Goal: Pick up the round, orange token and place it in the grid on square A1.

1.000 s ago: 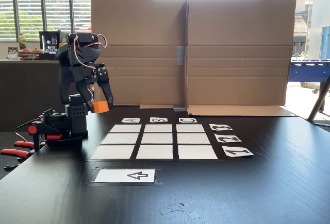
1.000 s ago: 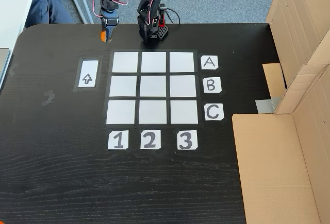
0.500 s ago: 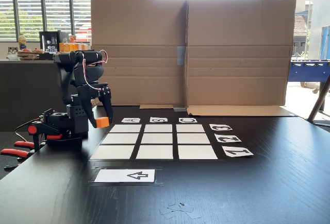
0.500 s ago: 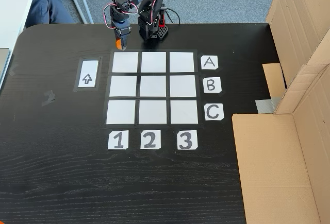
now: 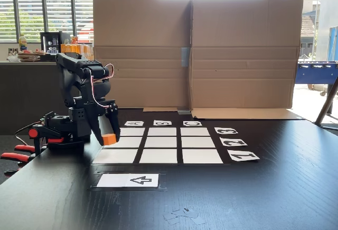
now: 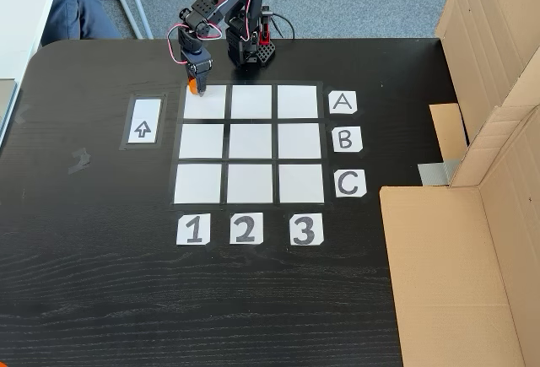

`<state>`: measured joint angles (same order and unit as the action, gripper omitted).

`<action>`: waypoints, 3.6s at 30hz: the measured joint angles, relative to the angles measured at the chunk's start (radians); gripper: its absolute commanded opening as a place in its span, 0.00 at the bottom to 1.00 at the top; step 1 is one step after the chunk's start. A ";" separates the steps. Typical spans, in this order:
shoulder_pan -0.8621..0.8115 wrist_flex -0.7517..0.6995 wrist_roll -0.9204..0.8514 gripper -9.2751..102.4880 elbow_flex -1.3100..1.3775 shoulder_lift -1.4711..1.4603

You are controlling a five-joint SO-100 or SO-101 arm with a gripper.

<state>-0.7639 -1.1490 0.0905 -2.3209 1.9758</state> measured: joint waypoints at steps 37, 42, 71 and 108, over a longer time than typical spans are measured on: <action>0.100 0.158 0.000 0.19 -0.107 -0.075; 0.091 0.167 0.000 0.19 -0.107 -0.078; 0.031 0.193 -0.014 0.46 -0.063 -0.103; -0.538 -0.080 -0.021 0.43 0.301 0.387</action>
<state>-1.3023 -1.2287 0.0690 -2.0203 2.3623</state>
